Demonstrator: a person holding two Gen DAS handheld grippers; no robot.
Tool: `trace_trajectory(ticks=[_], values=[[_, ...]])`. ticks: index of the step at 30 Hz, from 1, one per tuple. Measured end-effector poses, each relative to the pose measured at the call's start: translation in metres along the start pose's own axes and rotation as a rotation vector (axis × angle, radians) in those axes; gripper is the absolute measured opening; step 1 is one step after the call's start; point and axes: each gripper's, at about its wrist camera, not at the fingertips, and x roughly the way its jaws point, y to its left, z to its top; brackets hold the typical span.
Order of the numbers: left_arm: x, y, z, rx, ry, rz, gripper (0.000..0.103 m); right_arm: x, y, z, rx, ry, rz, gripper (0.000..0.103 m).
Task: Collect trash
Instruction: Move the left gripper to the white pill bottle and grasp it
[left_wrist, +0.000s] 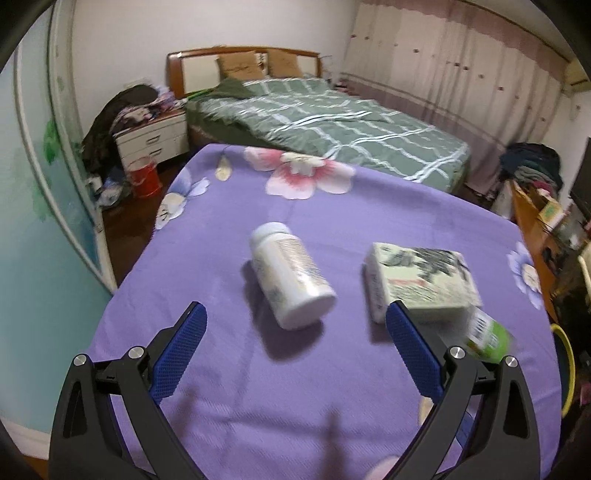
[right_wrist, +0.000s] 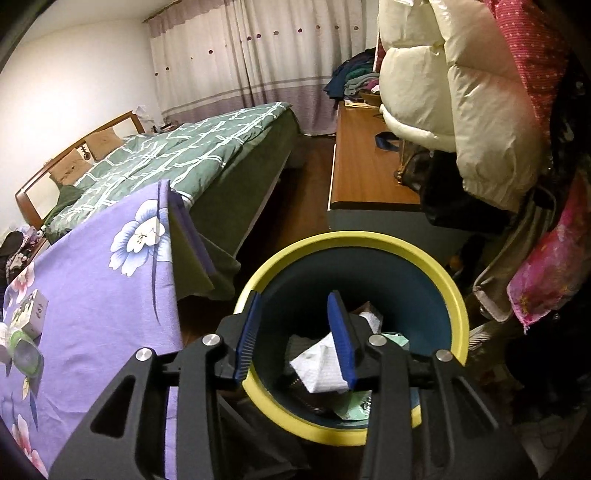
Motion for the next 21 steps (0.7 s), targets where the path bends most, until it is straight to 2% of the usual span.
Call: trace_trajectory(ticks=[6, 10, 15, 16, 18, 21], values=[[0.025, 0.020, 0.019, -0.061, 0.022, 0.047, 0.096, 0.007, 0.005, -0.001, -0.005, 0.015, 0.021, 0.037], [0.044, 0.027, 0.029, -0.096, 0.069, 0.013, 0.096, 0.010, 0.008, 0.000, -0.009, 0.018, 0.029, 0.037], [0.061, 0.023, 0.037, -0.090, 0.096, 0.015, 0.096, 0.011, 0.009, 0.000, -0.009, 0.018, 0.033, 0.037], [0.065, 0.023, 0.039, -0.093, 0.103, 0.022, 0.095, 0.011, 0.010, 0.001, -0.010, 0.017, 0.036, 0.037], [0.071, 0.020, 0.040, -0.097, 0.117, 0.033, 0.087, 0.011, 0.011, 0.001, -0.011, 0.016, 0.040, 0.037], [0.078, 0.017, 0.041, -0.103, 0.128, 0.034, 0.086, 0.011, 0.012, 0.001, -0.017, 0.019, 0.042, 0.037]])
